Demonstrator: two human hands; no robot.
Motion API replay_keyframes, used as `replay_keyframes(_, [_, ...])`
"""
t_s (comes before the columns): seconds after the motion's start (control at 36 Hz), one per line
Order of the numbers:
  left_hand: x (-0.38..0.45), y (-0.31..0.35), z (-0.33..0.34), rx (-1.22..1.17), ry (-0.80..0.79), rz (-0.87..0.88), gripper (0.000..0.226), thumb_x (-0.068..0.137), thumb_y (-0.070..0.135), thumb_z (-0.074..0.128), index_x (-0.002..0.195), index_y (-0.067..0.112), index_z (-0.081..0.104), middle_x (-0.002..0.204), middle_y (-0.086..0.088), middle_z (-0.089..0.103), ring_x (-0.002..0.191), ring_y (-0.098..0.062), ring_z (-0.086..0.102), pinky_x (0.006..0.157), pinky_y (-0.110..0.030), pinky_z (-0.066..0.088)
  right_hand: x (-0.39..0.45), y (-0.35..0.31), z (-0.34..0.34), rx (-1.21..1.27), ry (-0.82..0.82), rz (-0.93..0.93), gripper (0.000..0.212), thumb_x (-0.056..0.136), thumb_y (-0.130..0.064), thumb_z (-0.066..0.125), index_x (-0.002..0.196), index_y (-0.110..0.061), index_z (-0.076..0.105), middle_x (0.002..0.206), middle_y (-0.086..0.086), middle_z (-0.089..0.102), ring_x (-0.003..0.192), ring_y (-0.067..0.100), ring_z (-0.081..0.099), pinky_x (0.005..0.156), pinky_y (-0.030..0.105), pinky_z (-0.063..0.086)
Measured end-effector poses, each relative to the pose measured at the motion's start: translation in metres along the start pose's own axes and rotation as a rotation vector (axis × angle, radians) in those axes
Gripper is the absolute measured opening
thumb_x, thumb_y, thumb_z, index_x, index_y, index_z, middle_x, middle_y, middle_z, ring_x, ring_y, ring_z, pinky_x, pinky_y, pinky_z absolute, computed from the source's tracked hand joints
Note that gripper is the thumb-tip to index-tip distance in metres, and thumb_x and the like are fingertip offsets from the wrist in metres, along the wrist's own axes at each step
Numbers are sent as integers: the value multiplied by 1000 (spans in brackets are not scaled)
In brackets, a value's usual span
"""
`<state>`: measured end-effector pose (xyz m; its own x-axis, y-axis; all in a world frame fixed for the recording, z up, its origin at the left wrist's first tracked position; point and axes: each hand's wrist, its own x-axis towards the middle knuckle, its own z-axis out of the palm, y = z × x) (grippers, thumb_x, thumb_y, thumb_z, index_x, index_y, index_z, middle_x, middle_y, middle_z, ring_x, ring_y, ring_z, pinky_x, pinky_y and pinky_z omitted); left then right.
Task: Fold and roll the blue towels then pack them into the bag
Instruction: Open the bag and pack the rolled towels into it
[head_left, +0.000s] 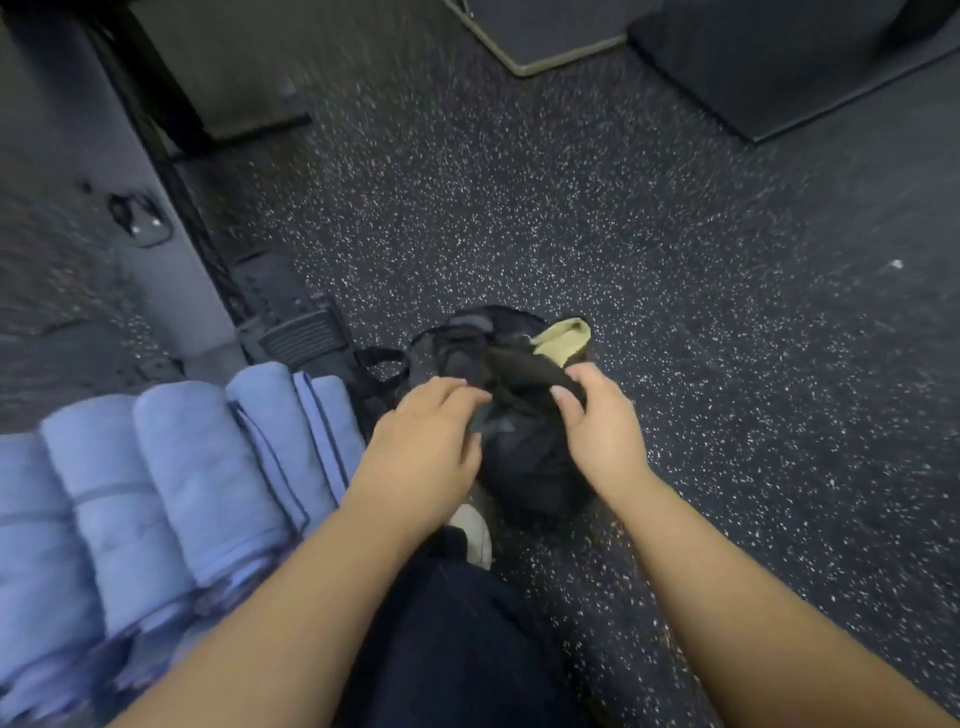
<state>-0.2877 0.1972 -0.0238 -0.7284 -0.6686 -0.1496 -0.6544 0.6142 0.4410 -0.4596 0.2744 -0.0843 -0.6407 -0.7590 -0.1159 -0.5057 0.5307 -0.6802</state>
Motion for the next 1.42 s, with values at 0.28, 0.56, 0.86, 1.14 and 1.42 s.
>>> replay_keyframes(0.28, [-62, 52, -89, -106, 250, 70, 59, 92, 34, 59, 146, 35, 35, 145, 10, 37, 131, -11, 40, 106, -29, 37, -36, -136, -89, 295, 161, -152, 19, 95, -27, 55, 112, -18, 58, 107, -3, 64, 102, 17, 58, 93, 38, 45])
replay_keyframes(0.56, [-152, 87, -167, -161, 664, 155, 61, 86, 50, 45, 142, 28, 42, 135, 11, 53, 131, -11, 44, 120, -35, 13, -153, -248, -157, 466, 177, -546, 16, 93, -20, 59, 109, -20, 61, 91, -22, 56, 95, -1, 54, 86, 16, 41])
replay_keyframes(0.86, [-273, 104, -216, -234, 1038, 8, 42, 86, 20, 69, 120, 41, 54, 105, 38, 53, 108, 6, 49, 94, -15, 35, -265, -314, -174, 372, 15, -907, 31, 93, -14, 57, 124, -16, 61, 118, -3, 63, 107, 8, 56, 94, 19, 40])
replay_keyframes(1.14, [-353, 77, -208, -411, 1102, -106, 47, 89, 0, 58, 91, 48, 55, 93, 25, 64, 89, 14, 56, 82, -7, 39, -306, -292, -144, 54, 57, -1055, 44, 92, -21, 56, 136, -22, 51, 131, 1, 50, 116, 23, 46, 100, 35, 37])
replay_keyframes(1.42, [-384, 43, -195, -625, 1002, -117, 43, 92, -2, 57, 89, 40, 66, 83, 19, 69, 77, 3, 59, 78, -18, 45, -289, -267, -112, -49, 81, -1018, 56, 86, -17, 68, 137, -31, 49, 146, 7, 38, 130, 26, 35, 104, 43, 35])
